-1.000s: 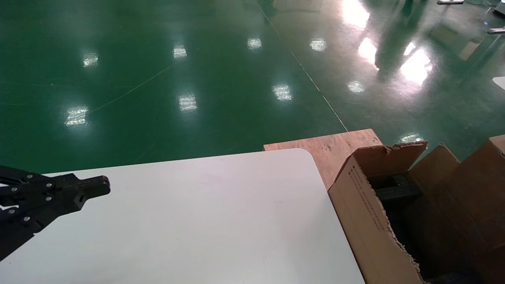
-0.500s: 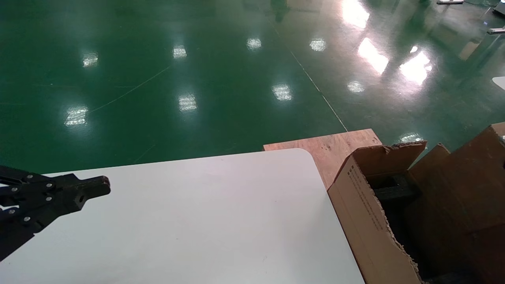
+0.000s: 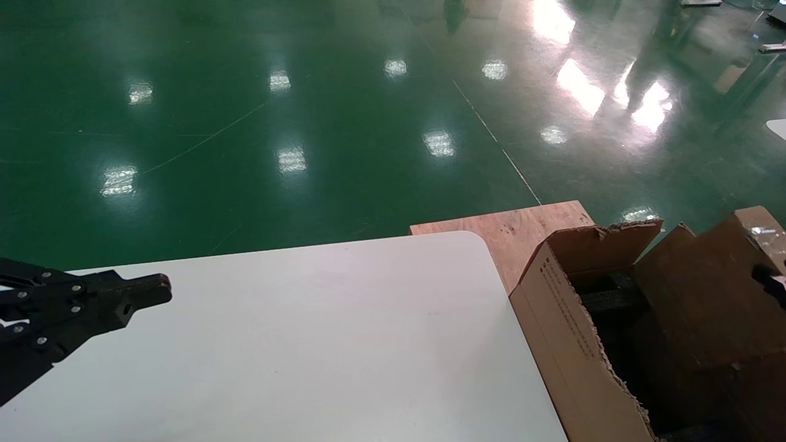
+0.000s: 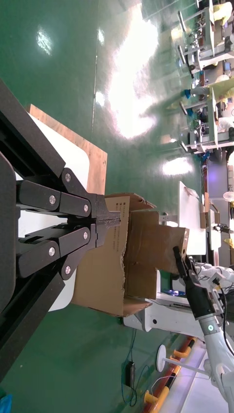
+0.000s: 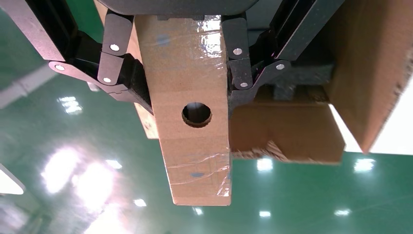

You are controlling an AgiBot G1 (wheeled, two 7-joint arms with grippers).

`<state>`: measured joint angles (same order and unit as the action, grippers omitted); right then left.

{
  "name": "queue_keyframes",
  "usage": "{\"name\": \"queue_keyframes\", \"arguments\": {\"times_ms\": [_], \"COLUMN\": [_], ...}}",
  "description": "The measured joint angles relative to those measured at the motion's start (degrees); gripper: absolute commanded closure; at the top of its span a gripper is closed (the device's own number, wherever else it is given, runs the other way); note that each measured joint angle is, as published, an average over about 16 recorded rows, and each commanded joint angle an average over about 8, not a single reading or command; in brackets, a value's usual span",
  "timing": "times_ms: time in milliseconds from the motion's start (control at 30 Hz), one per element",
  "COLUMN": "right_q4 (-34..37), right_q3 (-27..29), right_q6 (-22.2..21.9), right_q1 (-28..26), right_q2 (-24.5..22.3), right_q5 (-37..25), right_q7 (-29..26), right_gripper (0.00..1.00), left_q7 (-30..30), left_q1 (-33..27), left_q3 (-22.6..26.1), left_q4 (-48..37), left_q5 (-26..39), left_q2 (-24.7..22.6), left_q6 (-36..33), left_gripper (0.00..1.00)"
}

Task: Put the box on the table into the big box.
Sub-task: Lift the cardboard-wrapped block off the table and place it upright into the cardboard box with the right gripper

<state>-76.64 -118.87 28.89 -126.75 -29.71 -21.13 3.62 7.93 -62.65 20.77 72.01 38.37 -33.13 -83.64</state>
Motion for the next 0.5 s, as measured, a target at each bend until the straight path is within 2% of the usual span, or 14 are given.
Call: {"name": "queue_keyframes", "arguments": {"times_ms": [500], "right_q4": [0.58], "right_q3": [-1.21], "right_q6": [0.36], "right_q1": [0.44], "right_q2": [-2.61], "right_q5": [-0.35], "right_q7": [0.61], "right_gripper": [1.00], "left_q7": [0.00], "left_q1": [0.00], "left_q3": [0.01], "left_q4": [0.00], "left_q5": [0.00], "left_q2": [0.00], "left_q6": [0.00], "left_gripper": [1.00]}}
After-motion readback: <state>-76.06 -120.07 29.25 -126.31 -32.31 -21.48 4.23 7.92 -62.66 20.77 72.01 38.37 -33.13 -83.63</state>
